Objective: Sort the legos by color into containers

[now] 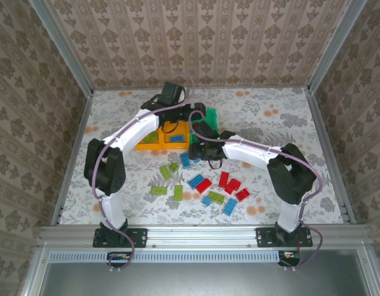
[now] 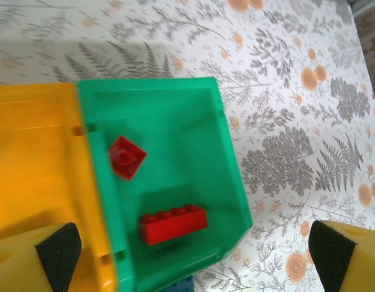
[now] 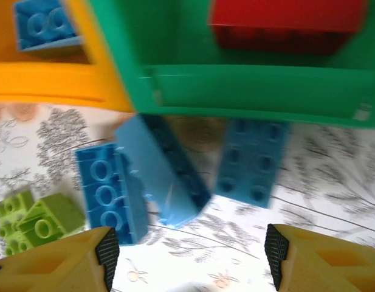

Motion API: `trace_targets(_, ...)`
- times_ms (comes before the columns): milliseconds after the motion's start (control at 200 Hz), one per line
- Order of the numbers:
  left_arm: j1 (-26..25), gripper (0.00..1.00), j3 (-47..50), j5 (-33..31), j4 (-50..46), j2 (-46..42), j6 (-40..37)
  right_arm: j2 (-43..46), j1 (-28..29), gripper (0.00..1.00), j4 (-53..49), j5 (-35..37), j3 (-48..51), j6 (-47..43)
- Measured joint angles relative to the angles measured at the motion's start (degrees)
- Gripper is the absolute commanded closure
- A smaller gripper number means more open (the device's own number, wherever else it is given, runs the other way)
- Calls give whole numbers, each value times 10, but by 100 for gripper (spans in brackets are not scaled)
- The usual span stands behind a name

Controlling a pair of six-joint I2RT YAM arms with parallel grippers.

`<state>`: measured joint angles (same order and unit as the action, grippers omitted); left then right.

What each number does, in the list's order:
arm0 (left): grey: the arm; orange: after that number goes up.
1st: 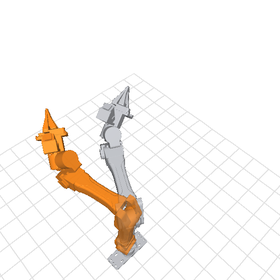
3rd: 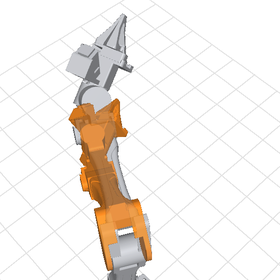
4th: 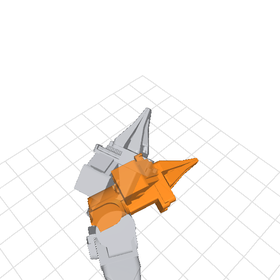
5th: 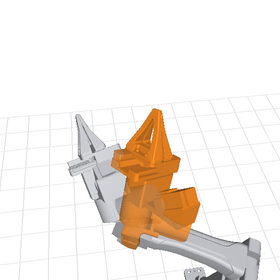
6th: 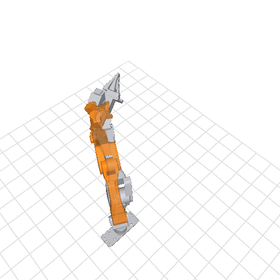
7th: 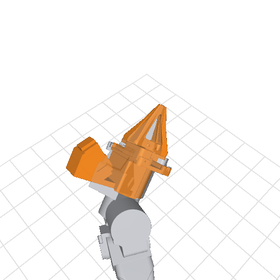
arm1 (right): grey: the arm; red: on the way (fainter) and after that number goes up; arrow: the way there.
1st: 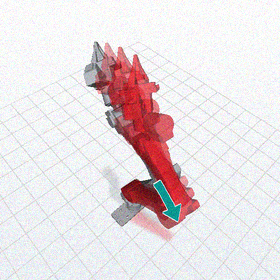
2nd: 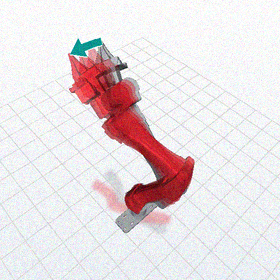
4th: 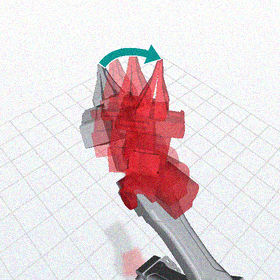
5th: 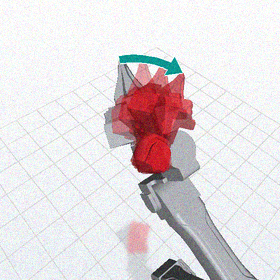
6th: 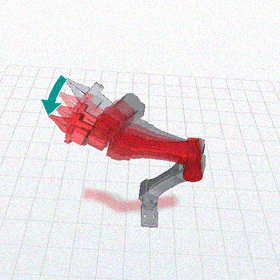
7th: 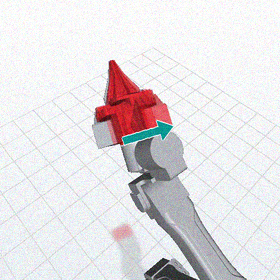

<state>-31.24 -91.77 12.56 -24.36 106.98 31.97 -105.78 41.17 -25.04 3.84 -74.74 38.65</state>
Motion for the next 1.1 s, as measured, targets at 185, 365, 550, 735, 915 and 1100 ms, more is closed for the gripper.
trace_targets(185, 64, 0, 102, 0, 6, -69, 0, -41, 20, 37, -10, 5, -44, -49)
trace_targets(365, 139, 0, 199, 1, 3, -120, 0, -78, 19, 41, -39, 19, -75, -98)
trace_targets(550, 169, 0, 257, 4, 4, -163, 0, -104, 19, 43, -60, 25, -95, -130)
trace_targets(735, 182, 0, 288, 9, 4, -185, 0, -114, 19, 52, -70, 29, -107, -147)
trace_targets(915, 196, 0, 306, 12, 4, -187, 0, -127, 19, 61, -73, 30, -112, -156)
trace_targets(1100, 201, 0, 322, 12, 2, -195, -1, -128, 19, 70, -78, 31, -112, -160)
